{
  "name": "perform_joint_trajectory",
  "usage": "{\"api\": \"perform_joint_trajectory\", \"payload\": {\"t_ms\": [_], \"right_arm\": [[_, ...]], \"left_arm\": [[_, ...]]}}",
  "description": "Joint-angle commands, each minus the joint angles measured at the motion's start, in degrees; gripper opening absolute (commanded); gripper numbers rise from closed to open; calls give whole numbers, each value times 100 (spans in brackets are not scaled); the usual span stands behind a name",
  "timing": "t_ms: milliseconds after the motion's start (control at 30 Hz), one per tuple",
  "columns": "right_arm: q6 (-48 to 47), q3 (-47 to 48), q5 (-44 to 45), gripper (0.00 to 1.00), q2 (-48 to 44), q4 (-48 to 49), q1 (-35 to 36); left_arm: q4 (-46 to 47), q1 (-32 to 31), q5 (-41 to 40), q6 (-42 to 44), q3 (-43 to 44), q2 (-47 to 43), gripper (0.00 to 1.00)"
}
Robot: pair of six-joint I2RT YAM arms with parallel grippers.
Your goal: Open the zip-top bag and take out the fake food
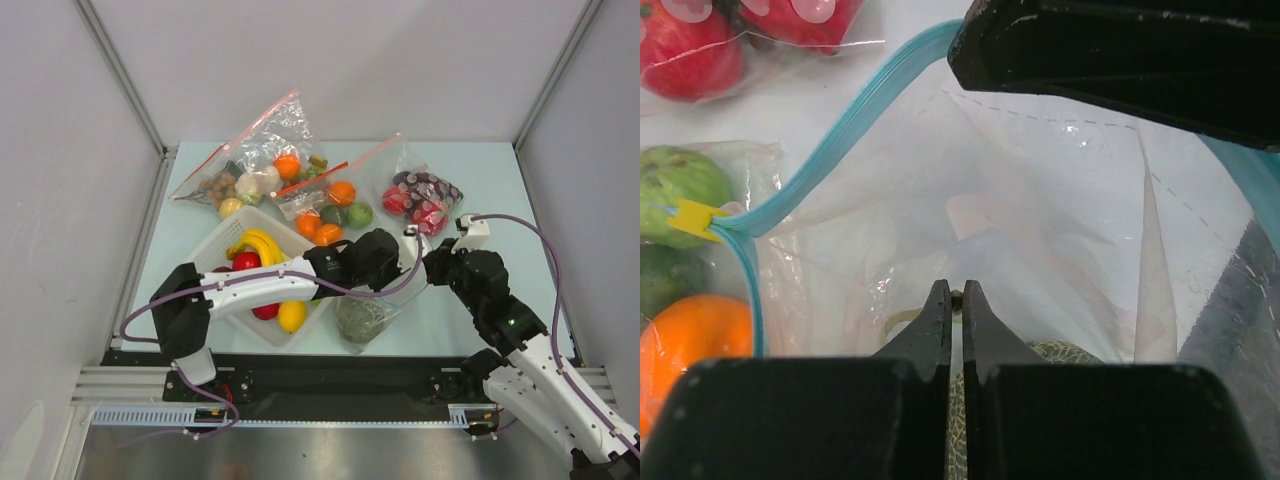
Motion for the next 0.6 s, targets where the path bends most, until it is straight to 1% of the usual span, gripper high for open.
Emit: {"api": "perform_joint_trajectory", "payload": {"t_ms": [0,200,367,567], "right_arm": [[29,265,118,0,-64,95,17],[46,256,162,0,-135,69,17],[55,195,127,0,-38,148,26],[73,168,127,0,6,236,70]], "left_arm": [[12,-14,11,58,279,-390,0],[222,-14,-60,-3,297,-891,0],[627,-14,-16,-100,253,-1330,0],[943,-14,-42,-47,297,-1498,0]]}}
